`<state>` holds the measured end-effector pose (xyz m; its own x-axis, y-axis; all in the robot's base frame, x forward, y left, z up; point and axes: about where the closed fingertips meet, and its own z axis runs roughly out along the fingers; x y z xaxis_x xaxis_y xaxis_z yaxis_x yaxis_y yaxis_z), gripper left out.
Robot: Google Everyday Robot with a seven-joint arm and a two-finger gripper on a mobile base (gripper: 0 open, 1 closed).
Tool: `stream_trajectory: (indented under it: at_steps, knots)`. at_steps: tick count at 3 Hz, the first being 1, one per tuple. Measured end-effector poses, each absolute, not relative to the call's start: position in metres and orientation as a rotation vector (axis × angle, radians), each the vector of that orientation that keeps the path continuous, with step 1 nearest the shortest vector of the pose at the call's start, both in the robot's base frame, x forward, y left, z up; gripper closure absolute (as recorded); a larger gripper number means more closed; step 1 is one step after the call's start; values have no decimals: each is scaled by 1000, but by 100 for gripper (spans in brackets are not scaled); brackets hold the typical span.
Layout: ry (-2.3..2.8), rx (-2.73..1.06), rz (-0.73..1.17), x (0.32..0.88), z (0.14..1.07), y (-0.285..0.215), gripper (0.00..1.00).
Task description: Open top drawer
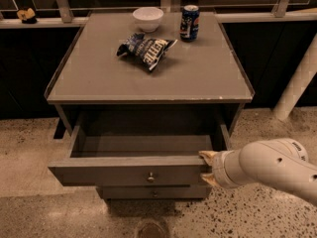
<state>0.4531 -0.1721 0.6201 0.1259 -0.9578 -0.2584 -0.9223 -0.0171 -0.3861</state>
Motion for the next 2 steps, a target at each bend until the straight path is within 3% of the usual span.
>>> stream_trajectory:
  at_steps: [2]
  knots:
    - [1814, -1954, -94, 444, 622, -173, 100]
